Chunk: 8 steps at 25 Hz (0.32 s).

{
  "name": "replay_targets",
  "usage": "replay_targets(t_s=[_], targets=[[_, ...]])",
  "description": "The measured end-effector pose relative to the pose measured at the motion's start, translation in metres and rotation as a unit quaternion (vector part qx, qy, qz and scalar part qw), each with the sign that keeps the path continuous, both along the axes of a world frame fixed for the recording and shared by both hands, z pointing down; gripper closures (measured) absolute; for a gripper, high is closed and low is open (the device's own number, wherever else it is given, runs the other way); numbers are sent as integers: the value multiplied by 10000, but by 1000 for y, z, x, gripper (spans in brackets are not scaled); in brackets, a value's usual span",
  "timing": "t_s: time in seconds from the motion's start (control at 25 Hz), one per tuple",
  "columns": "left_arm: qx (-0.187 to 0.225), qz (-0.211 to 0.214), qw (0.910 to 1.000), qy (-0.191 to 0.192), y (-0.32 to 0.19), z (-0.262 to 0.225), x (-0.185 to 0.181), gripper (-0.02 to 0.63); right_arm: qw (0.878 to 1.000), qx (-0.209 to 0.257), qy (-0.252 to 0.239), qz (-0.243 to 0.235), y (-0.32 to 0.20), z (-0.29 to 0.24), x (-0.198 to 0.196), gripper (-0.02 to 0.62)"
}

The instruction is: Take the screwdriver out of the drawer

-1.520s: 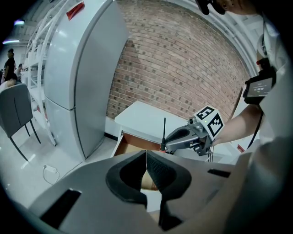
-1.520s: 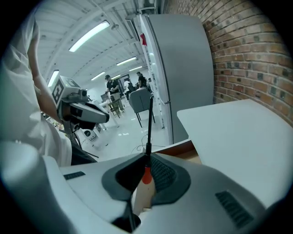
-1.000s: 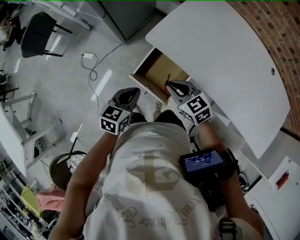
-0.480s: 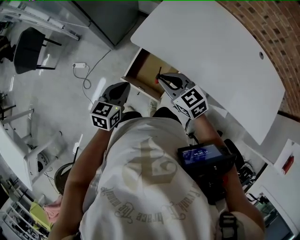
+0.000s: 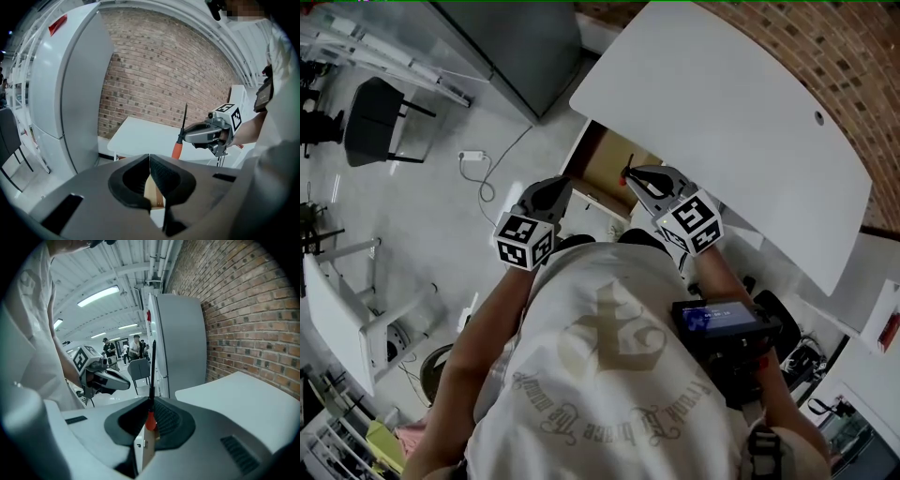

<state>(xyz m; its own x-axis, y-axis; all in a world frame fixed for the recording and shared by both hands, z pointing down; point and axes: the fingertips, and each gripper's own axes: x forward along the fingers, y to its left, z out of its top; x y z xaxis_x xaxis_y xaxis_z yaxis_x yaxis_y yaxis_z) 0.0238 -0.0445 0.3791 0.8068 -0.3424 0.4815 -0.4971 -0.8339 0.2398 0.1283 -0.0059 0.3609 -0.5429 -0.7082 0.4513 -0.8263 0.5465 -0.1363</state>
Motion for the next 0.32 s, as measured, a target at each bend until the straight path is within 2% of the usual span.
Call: replay_targets(t_s=[0.32], targets=[[89,97,9999,20,7,-7,7,584,10000,51,5,-39,8,-2,-3,548]])
